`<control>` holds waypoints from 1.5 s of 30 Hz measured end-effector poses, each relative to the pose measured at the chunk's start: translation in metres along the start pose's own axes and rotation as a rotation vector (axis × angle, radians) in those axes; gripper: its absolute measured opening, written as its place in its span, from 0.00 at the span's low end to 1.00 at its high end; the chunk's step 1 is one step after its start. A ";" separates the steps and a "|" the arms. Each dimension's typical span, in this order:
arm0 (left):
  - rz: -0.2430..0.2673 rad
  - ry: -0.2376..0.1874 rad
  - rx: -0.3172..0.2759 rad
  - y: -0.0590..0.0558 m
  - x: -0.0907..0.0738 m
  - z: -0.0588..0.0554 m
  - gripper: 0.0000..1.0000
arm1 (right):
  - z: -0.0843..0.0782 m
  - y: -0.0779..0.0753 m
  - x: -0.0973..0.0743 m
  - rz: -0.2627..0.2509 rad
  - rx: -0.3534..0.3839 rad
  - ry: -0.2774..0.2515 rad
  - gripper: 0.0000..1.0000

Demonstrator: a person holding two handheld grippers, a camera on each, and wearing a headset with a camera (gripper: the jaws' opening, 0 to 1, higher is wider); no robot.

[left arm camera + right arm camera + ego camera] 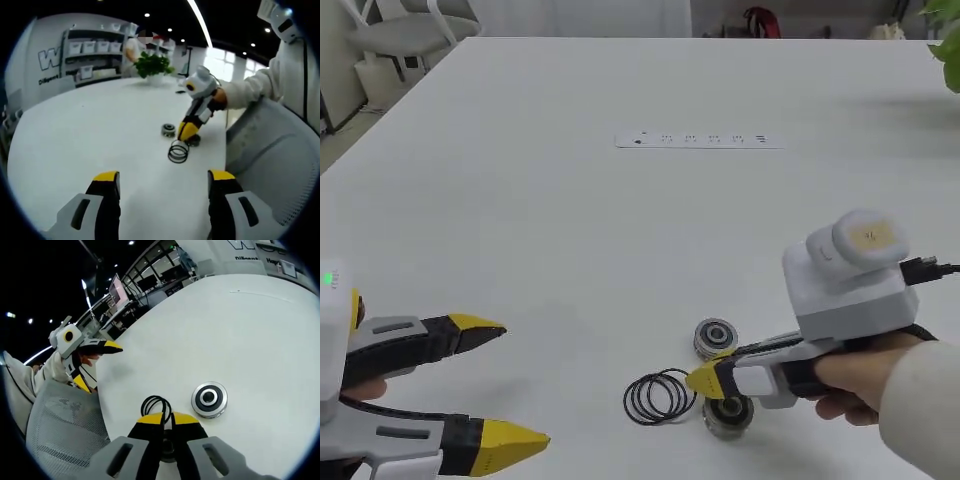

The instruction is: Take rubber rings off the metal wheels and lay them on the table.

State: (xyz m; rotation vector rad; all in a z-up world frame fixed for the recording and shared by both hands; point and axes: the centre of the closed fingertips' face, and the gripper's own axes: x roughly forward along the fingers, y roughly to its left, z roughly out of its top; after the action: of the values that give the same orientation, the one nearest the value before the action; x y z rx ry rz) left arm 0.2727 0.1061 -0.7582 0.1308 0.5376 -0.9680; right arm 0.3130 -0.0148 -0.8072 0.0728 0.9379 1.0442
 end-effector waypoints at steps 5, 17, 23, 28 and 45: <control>0.002 0.002 -0.002 0.001 0.000 -0.001 0.73 | 0.000 -0.001 0.001 -0.005 -0.007 0.000 0.03; 0.003 0.003 -0.005 0.001 0.000 -0.002 0.72 | 0.000 0.000 0.005 -0.007 -0.020 -0.004 0.03; 0.005 0.003 -0.007 0.001 0.000 -0.002 0.73 | 0.000 0.000 0.005 -0.007 -0.019 -0.005 0.03; 0.005 0.010 -0.008 0.000 0.001 -0.004 0.73 | 0.000 -0.001 0.003 -0.012 -0.022 -0.004 0.03; 0.017 -0.008 0.007 -0.003 -0.005 0.006 0.76 | 0.029 0.008 -0.022 0.038 -0.052 -0.128 0.11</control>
State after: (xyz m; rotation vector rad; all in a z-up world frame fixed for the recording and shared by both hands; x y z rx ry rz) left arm 0.2708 0.1060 -0.7503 0.1380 0.5248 -0.9534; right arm 0.3233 -0.0168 -0.7718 0.1130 0.7958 1.0858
